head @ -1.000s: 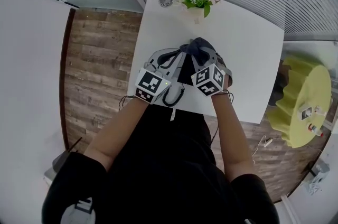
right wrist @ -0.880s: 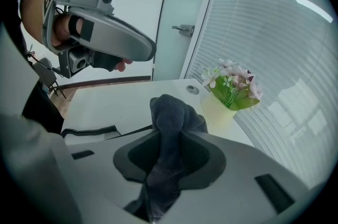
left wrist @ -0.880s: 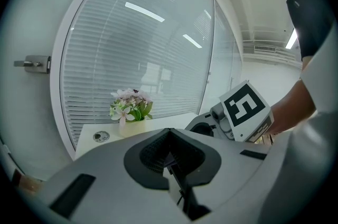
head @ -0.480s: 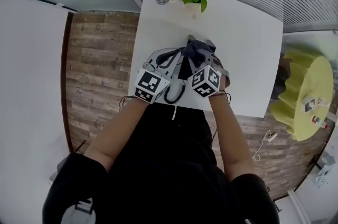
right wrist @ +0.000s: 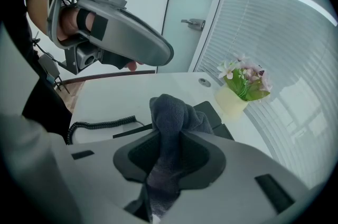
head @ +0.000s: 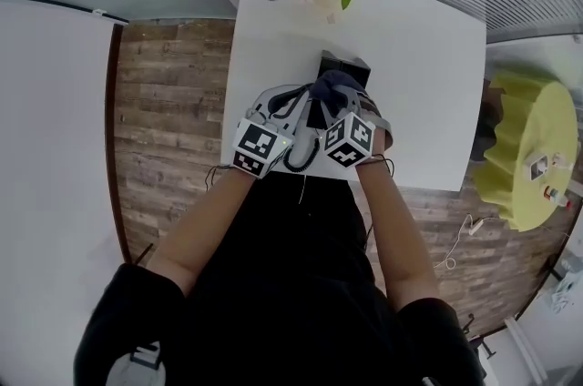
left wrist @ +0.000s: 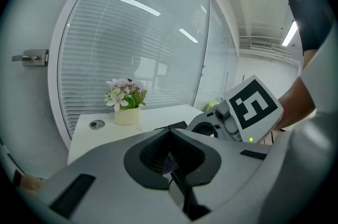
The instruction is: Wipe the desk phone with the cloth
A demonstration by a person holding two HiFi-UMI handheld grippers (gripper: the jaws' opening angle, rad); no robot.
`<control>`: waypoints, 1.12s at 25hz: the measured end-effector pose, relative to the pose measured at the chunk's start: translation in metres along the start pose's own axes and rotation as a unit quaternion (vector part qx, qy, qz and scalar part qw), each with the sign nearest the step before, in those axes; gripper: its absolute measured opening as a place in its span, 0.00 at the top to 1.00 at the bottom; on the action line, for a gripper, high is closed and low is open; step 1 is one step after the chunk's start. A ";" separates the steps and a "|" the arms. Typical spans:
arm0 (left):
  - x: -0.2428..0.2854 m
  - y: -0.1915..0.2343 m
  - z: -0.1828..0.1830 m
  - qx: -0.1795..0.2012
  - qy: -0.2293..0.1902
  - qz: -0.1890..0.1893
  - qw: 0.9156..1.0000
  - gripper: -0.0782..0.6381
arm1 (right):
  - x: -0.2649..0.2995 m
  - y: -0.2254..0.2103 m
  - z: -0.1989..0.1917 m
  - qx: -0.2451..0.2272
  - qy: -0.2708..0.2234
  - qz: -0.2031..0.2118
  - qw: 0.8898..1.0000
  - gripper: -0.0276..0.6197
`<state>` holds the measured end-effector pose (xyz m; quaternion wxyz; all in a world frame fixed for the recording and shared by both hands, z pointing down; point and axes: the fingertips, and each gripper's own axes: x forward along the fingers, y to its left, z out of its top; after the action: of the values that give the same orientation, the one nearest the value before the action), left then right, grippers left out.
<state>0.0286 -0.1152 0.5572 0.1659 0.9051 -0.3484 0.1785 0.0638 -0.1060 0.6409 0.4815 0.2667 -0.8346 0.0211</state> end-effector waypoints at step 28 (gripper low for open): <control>-0.018 -0.024 -0.056 -0.009 0.037 -0.016 0.999 0.88 | 0.003 0.071 -0.024 -0.016 0.042 0.042 0.998 0.79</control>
<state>0.0214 -0.0644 0.5948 0.1893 0.9020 -0.3289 0.2059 0.0481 -0.0393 0.6723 0.5193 0.2224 -0.8242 0.0394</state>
